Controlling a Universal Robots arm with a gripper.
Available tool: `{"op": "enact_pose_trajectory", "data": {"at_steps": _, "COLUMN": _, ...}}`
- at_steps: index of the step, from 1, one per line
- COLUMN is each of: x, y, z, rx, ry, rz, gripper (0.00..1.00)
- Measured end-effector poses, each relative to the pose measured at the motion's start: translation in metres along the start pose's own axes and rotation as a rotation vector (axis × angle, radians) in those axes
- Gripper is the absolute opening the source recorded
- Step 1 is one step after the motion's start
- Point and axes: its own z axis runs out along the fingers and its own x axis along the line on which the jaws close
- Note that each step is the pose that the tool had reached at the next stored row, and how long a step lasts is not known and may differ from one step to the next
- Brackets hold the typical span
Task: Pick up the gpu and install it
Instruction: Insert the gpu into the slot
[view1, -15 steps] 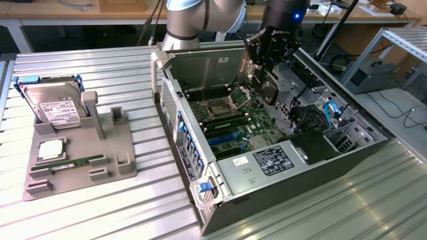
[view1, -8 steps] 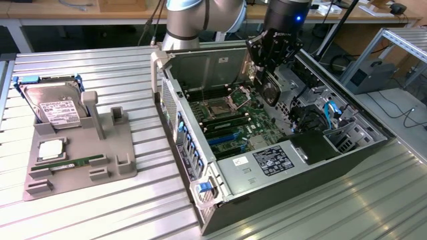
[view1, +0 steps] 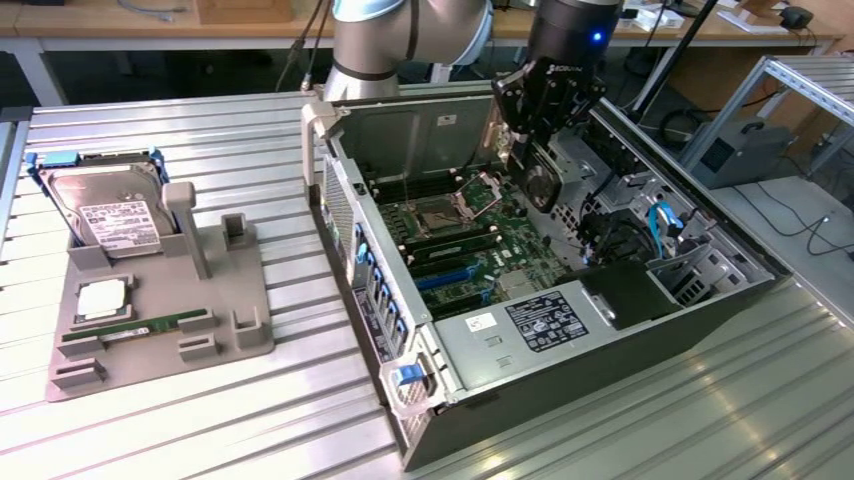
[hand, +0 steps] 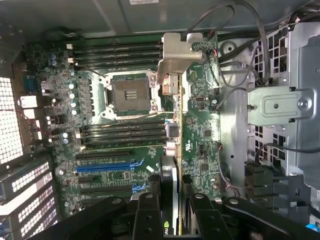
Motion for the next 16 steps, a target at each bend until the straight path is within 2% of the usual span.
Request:
{"op": "enact_pose_trajectory", "data": {"at_steps": 4, "x": 0.0000, "y": 0.0000, "z": 0.0000, "rx": -0.0011, "ry": -0.0031, "rz": -0.046, "gripper": 0.27}}
{"op": "enact_pose_trajectory", "data": {"at_steps": 16, "x": 0.0000, "y": 0.0000, "z": 0.0000, "rx": -0.0074, "ry": -0.0204, "rz": -0.299, "gripper": 0.27}}
